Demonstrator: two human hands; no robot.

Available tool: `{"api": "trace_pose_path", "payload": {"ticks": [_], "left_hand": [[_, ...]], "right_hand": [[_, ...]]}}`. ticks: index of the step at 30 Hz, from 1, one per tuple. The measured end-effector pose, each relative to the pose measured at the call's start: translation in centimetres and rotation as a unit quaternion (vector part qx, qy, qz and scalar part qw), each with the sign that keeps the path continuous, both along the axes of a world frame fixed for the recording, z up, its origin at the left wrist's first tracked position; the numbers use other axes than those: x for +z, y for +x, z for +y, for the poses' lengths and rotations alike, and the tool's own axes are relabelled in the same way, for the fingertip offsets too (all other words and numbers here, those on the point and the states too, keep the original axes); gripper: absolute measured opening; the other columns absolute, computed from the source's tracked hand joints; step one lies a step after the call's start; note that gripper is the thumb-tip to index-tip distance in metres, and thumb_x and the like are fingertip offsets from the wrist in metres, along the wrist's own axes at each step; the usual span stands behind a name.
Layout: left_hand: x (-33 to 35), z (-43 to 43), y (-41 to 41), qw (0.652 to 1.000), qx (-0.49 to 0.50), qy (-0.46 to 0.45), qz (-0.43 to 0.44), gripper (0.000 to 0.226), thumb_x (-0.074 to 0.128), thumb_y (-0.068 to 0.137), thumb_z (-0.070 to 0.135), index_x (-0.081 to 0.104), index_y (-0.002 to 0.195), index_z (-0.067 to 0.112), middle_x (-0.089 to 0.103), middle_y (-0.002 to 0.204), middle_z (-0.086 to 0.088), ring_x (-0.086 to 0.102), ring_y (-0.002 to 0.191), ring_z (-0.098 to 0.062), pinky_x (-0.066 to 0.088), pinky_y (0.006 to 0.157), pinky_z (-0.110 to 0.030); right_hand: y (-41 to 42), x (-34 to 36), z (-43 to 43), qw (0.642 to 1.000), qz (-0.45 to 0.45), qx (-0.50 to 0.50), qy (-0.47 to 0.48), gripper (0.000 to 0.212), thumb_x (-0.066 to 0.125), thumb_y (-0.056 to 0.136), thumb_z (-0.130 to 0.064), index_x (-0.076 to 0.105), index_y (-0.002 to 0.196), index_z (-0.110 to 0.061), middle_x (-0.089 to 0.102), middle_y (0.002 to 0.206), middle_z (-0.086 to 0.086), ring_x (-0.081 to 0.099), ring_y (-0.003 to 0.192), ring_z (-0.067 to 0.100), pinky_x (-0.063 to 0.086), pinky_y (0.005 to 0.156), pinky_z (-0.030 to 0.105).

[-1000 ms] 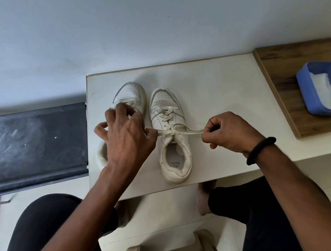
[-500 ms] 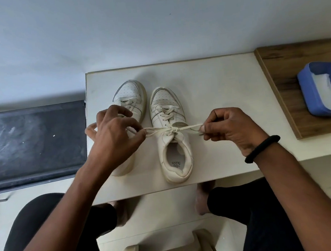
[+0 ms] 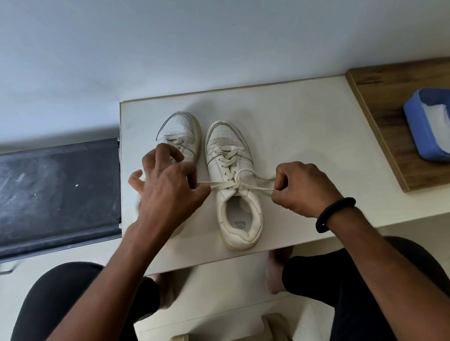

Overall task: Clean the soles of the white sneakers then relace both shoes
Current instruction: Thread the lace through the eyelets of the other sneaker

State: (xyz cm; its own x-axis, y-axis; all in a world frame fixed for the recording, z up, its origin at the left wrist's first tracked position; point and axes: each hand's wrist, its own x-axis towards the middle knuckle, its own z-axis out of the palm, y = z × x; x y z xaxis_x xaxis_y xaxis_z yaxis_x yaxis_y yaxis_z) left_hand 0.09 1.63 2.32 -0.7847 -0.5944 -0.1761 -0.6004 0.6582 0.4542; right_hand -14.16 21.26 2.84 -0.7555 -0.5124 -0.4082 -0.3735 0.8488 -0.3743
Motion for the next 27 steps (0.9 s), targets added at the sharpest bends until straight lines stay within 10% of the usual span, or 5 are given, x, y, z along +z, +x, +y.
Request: {"api": "trace_pose_path", "payload": {"ticks": [5, 10, 17, 27], "left_hand": [[-0.3, -0.6, 0.5, 1.000, -0.018, -0.017, -0.001, 0.011, 0.074, 0.089, 0.039, 0.073, 0.088, 0.028, 0.043, 0.135, 0.005, 0.030, 0.144, -0.026, 0.016, 0.115, -0.062], [-0.5, 0.9, 0.2, 0.993, -0.015, -0.086, 0.082, 0.018, 0.062, 0.100, 0.027, 0.073, 0.114, 0.027, 0.058, 0.135, 0.001, 0.039, 0.143, -0.027, 0.018, 0.113, -0.065], [-1.2, 2.7, -0.8, 0.970, -0.105, -0.092, 0.198, 0.021, 0.061, 0.098, 0.033, 0.076, 0.112, 0.026, 0.070, 0.121, 0.006, 0.060, 0.123, -0.026, 0.038, 0.098, -0.057], [-2.9, 2.8, -1.5, 0.974, -0.145, -0.015, 0.172, 0.042, 0.054, 0.094, 0.060, 0.079, 0.106, 0.028, 0.067, 0.124, 0.011, 0.054, 0.131, -0.018, 0.032, 0.098, -0.047]], "right_hand": [[-1.6, -0.4, 1.3, 0.978, -0.149, -0.040, -0.140, 0.009, 0.078, 0.083, -0.011, 0.075, 0.085, -0.019, 0.075, 0.072, -0.003, 0.073, 0.069, 0.009, 0.047, 0.060, 0.018], [-2.6, -1.1, 0.6, 0.953, -0.050, -0.066, -0.292, 0.028, 0.069, 0.089, -0.004, 0.076, 0.105, -0.025, 0.076, 0.098, -0.007, 0.069, 0.081, 0.002, 0.052, 0.075, 0.015], [-0.9, -2.5, -1.8, 0.950, -0.022, 0.109, -0.292, 0.027, 0.072, 0.088, -0.005, 0.076, 0.107, -0.024, 0.065, 0.116, -0.013, 0.062, 0.109, 0.004, 0.049, 0.080, 0.014], [-1.4, -2.3, -1.6, 0.955, 0.013, 0.082, -0.285, 0.009, 0.072, 0.089, -0.010, 0.075, 0.094, -0.017, 0.070, 0.093, -0.010, 0.065, 0.090, 0.005, 0.047, 0.076, 0.015]]}}
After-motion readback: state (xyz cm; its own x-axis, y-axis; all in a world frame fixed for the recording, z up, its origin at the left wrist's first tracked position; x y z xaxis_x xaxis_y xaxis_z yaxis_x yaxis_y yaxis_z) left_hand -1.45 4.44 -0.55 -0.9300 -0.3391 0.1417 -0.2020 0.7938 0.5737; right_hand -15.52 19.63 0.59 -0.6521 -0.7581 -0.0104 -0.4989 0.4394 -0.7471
